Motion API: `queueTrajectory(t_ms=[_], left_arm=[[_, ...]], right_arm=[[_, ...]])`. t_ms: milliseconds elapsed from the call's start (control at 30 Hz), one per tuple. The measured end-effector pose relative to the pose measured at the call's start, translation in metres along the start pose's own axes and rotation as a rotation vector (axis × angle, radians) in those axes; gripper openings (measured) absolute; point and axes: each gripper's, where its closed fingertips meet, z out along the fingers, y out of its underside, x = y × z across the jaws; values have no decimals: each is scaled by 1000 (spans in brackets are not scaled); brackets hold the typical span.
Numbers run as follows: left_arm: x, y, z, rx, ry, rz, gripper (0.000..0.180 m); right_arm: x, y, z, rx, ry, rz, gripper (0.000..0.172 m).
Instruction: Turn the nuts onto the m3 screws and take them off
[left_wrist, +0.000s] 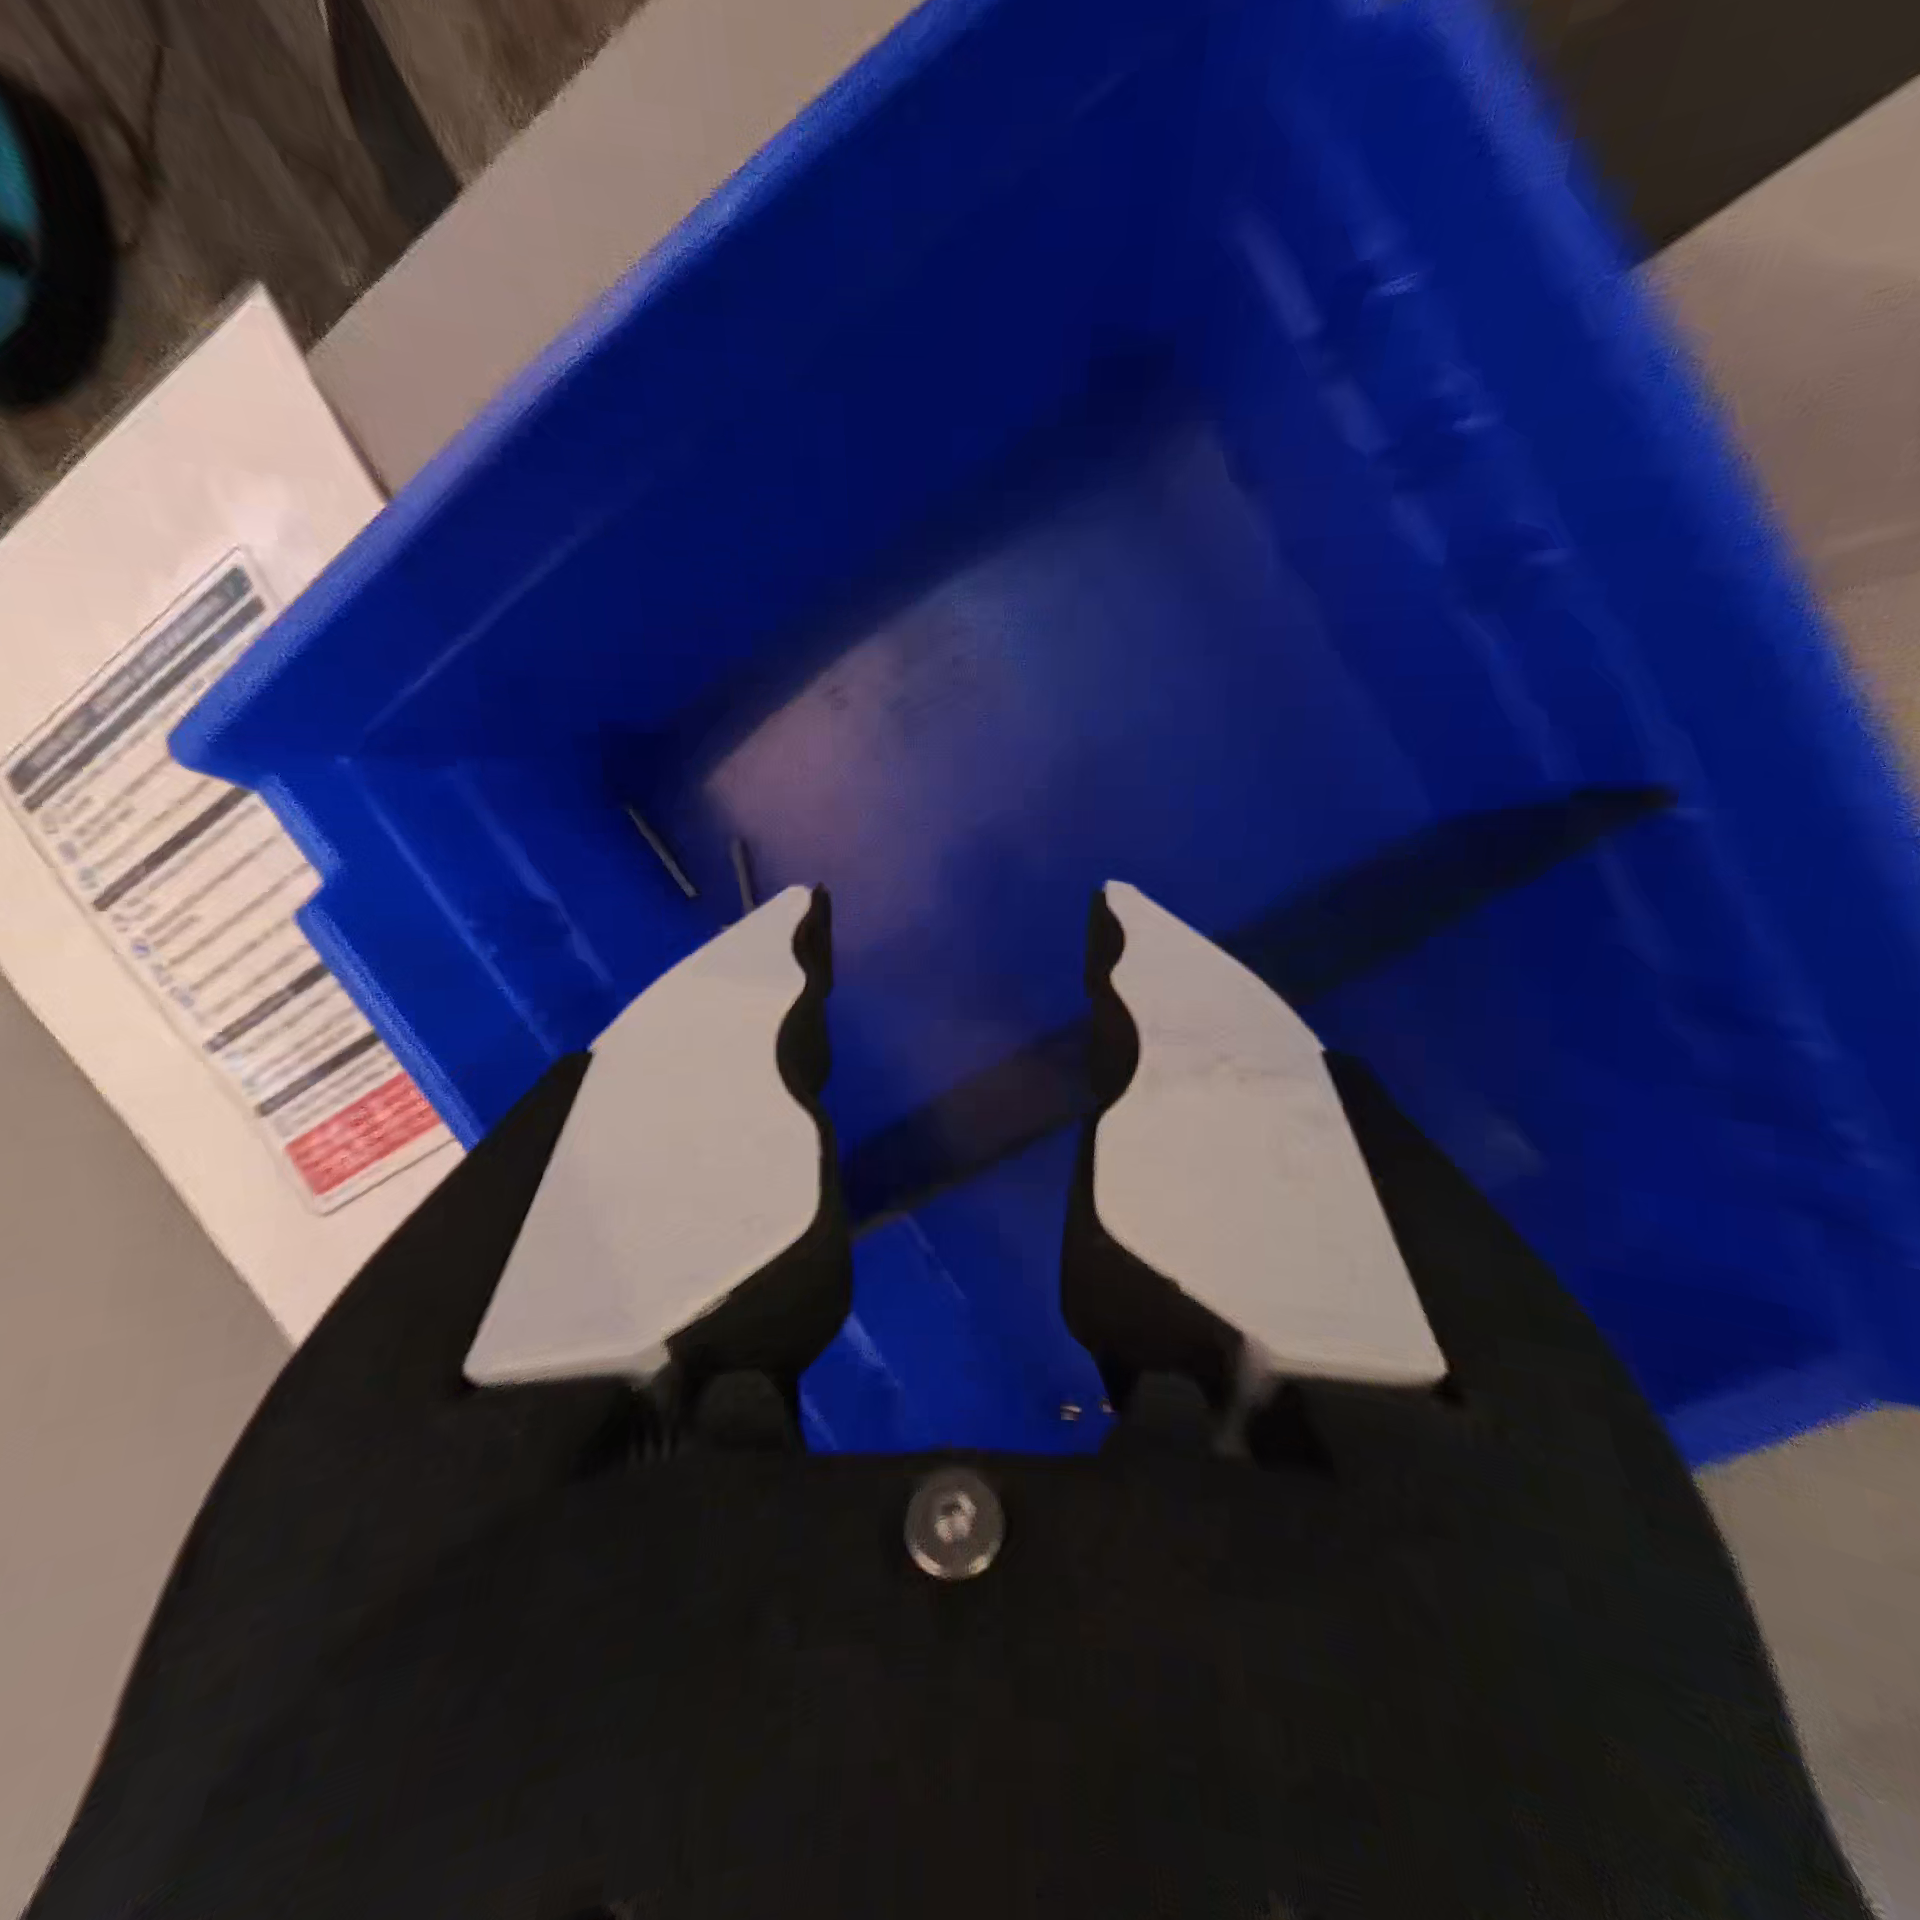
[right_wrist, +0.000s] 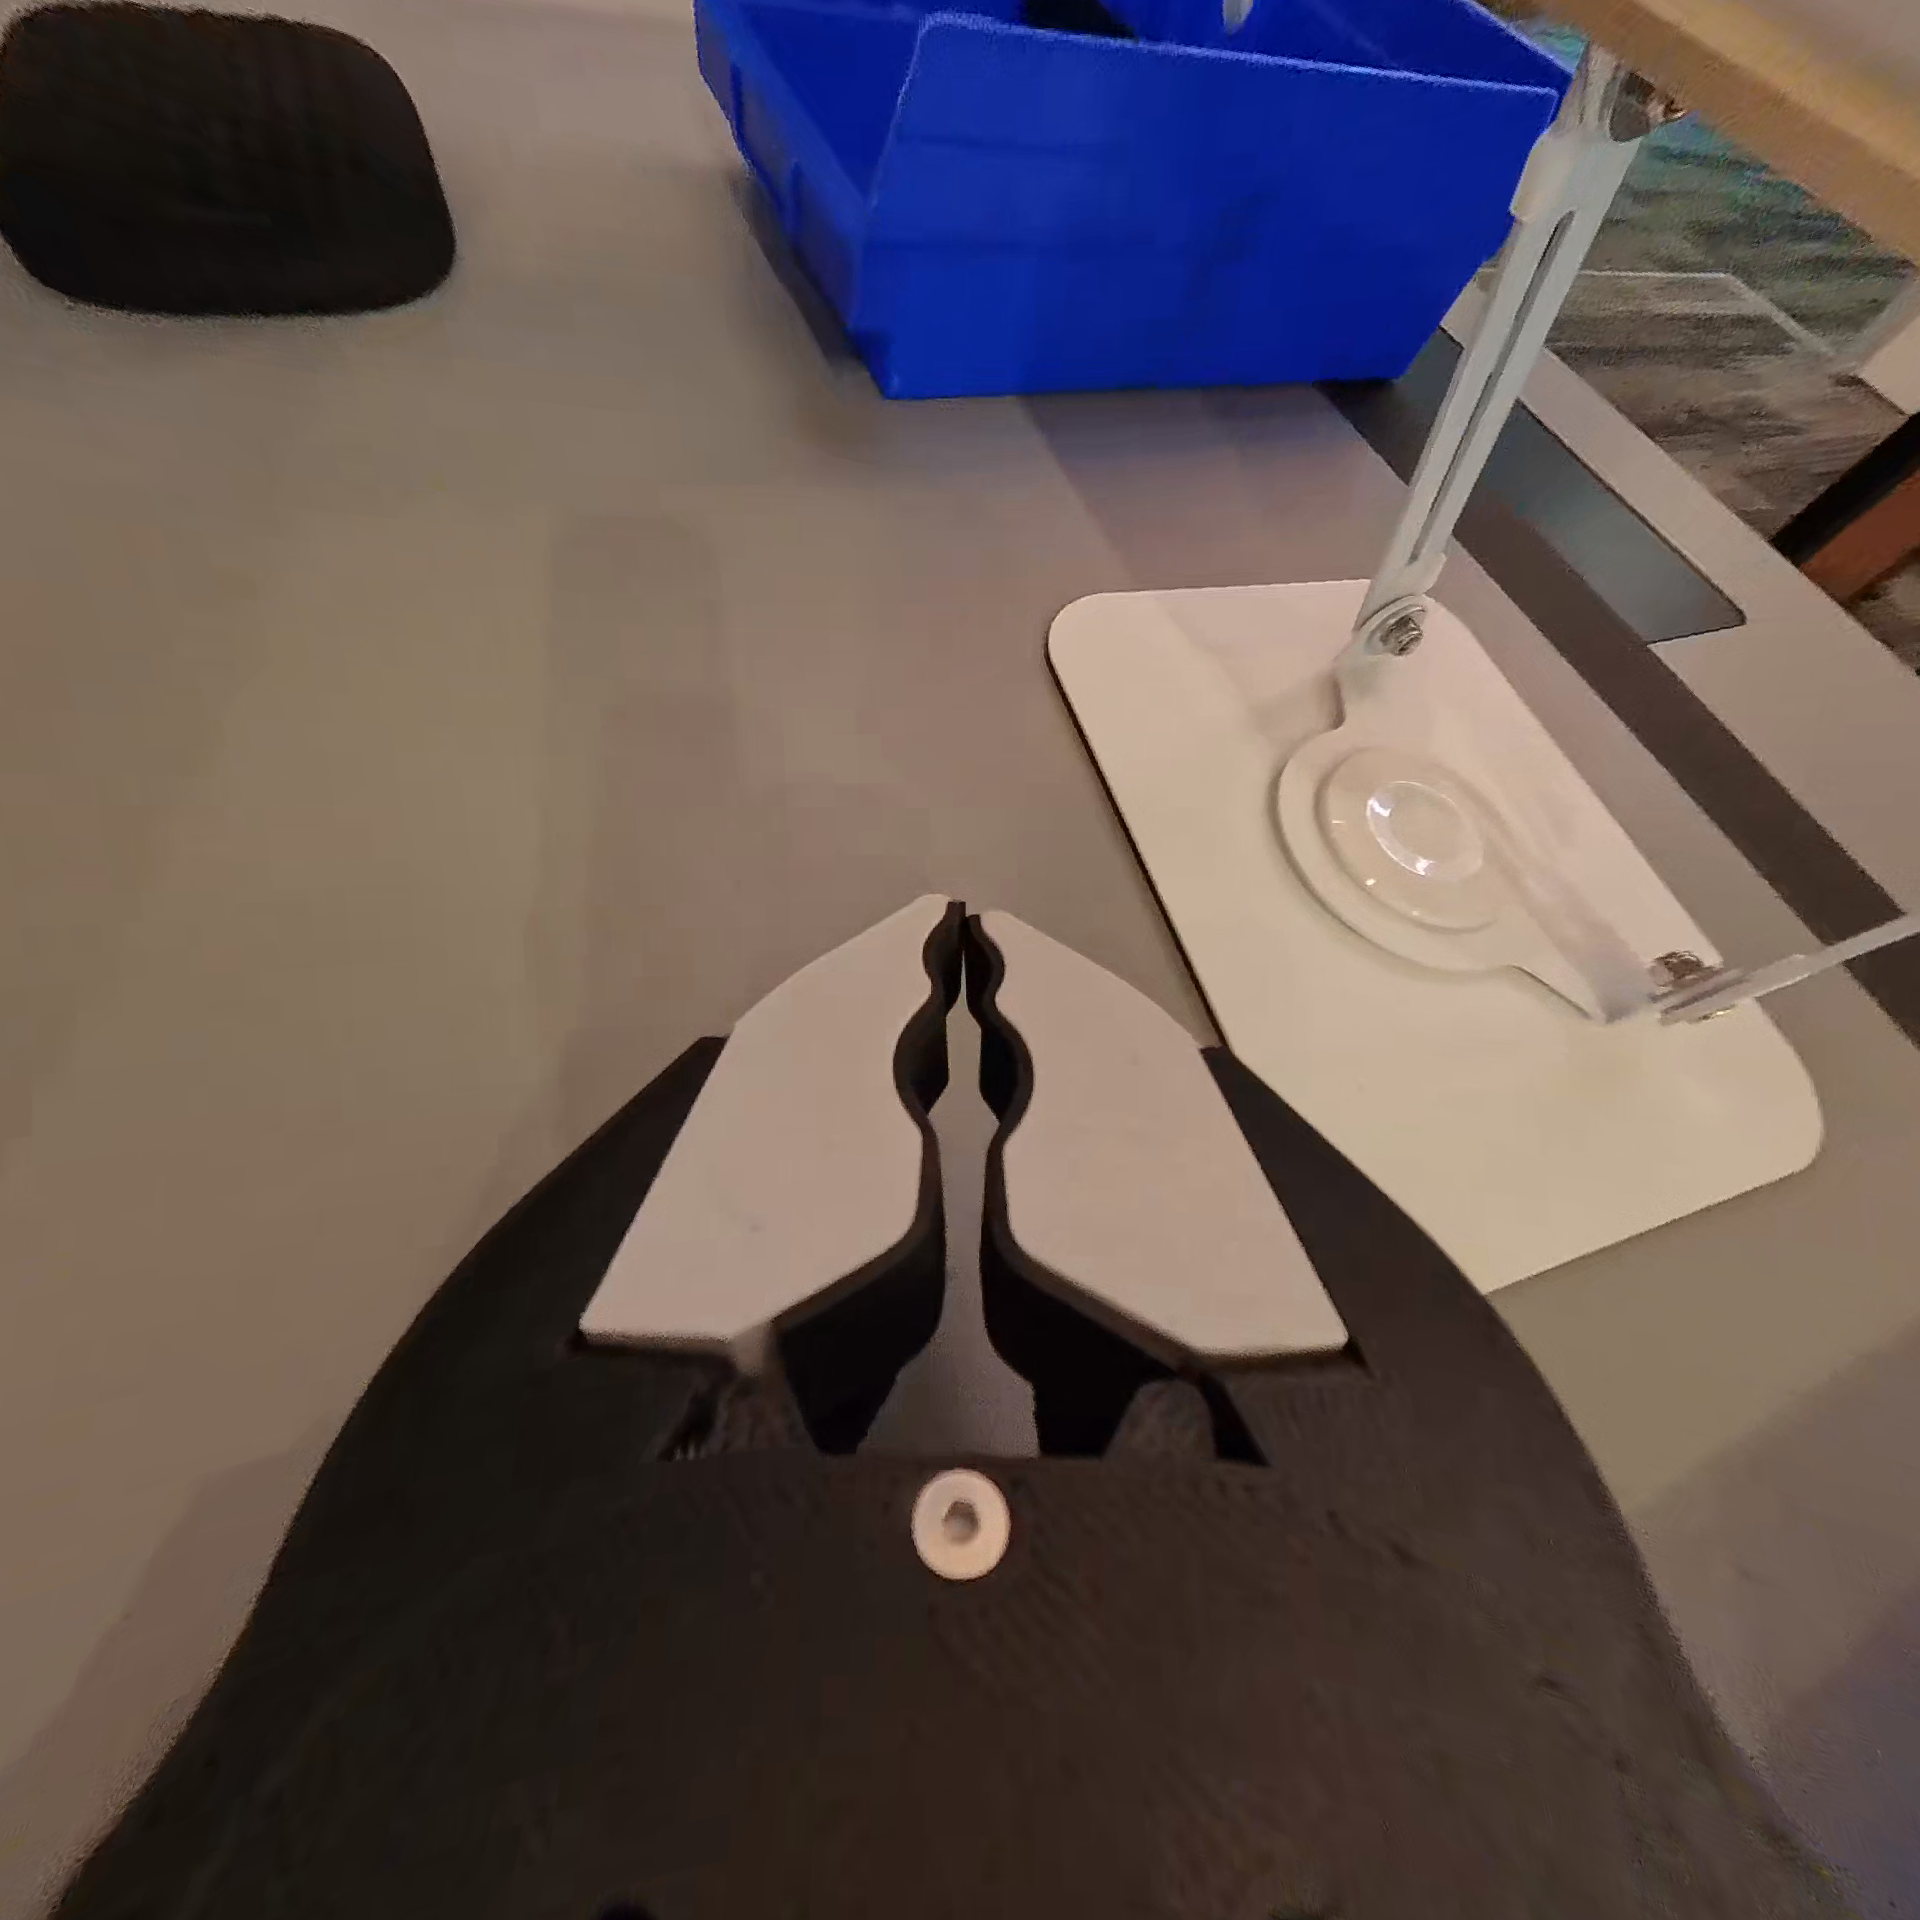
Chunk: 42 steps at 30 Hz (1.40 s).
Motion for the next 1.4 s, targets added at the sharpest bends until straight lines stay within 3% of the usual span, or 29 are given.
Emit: queueTrajectory(t_ms=[67, 167, 267, 400, 867, 933, 967, 1000, 1067, 1200, 1400], left_arm=[[-11, 8, 20, -124, 3, 8, 46], [-16, 13, 40, -224, 53, -34, 42], [-30, 18, 53, -317, 15, -47, 42], [-33, 24, 65, -401, 49, -126, 54], [-32, 32, 80, -483, 134, -210, 46], [-29, 31, 79, -471, 166, -219, 42], [-25, 29, 78, -457, 202, -216, 27], [-21, 23, 78, -424, 228, -223, 26], [-24, 19, 77, -400, 206, -199, 23], [-30, 34, 74, -513, 135, -63, 35], [-15, 45, 72, -597, 187, 75, 43]], right_arm=[[0, -1, -2, 19, -22, 23, 0], [0, 1, -4, 28, -41, 51, 0], [-1, 0, -6, 42, -67, 72, 0], [-3, 0, -7, 50, -87, 86, 0], [-4, 4, -4, 40, -114, 115, 0], [-4, 4, -4, 39, -114, 115, 0], [-4, 4, -4, 38, -113, 115, 0], [-4, 4, -4, 40, -113, 117, 0], [-4, 5, -3, 39, -117, 121, 0], [-4, 6, -2, 34, -124, 128, 1], [-5, 8, -1, 23, -134, 131, 1]])
